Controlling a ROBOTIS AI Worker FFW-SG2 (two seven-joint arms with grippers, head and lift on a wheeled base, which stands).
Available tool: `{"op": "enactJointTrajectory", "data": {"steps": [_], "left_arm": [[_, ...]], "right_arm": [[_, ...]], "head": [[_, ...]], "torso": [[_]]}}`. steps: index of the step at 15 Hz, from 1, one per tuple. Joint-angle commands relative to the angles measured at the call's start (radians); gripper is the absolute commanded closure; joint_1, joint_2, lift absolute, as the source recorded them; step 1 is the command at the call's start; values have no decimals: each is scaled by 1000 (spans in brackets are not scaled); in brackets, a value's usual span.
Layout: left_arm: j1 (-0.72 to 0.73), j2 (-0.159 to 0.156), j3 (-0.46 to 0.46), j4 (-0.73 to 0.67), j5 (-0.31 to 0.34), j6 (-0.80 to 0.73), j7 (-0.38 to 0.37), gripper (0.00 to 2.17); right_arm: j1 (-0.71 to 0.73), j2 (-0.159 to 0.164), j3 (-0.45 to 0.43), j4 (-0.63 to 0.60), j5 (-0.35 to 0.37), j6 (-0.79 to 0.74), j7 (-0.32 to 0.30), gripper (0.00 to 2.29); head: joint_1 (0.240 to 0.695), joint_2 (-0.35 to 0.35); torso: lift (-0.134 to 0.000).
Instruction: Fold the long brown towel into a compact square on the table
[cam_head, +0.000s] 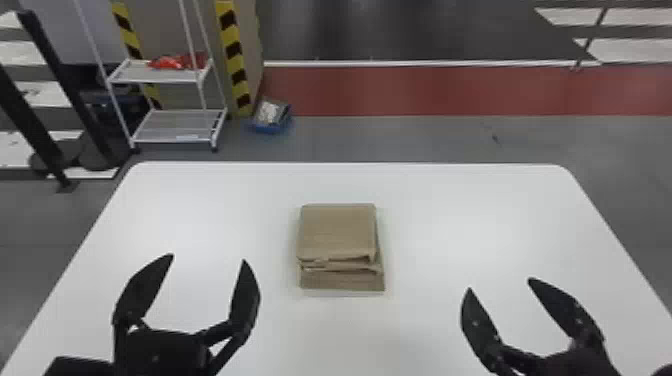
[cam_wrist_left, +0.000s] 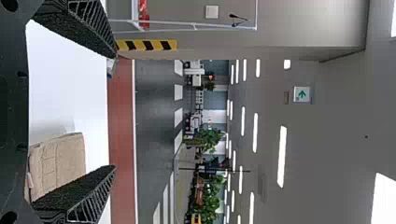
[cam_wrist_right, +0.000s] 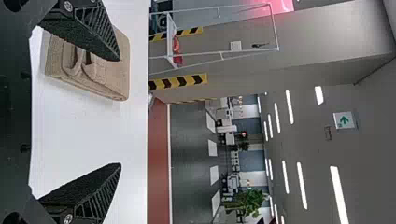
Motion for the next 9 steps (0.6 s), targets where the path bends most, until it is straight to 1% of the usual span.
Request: {"op": "enactJointTrajectory", "data": {"steps": [1,9], "left_arm": [[-1,0,1,0,0,0,0,26],[-9,2,1,5,2,0,-2,26]], "right_arm": [[0,1,0,1,0,0,0,80],[-6,1,3,9,0,0,2,80]], "head": [[695,19],[695,22]], "torso": [[-57],[-57]]}}
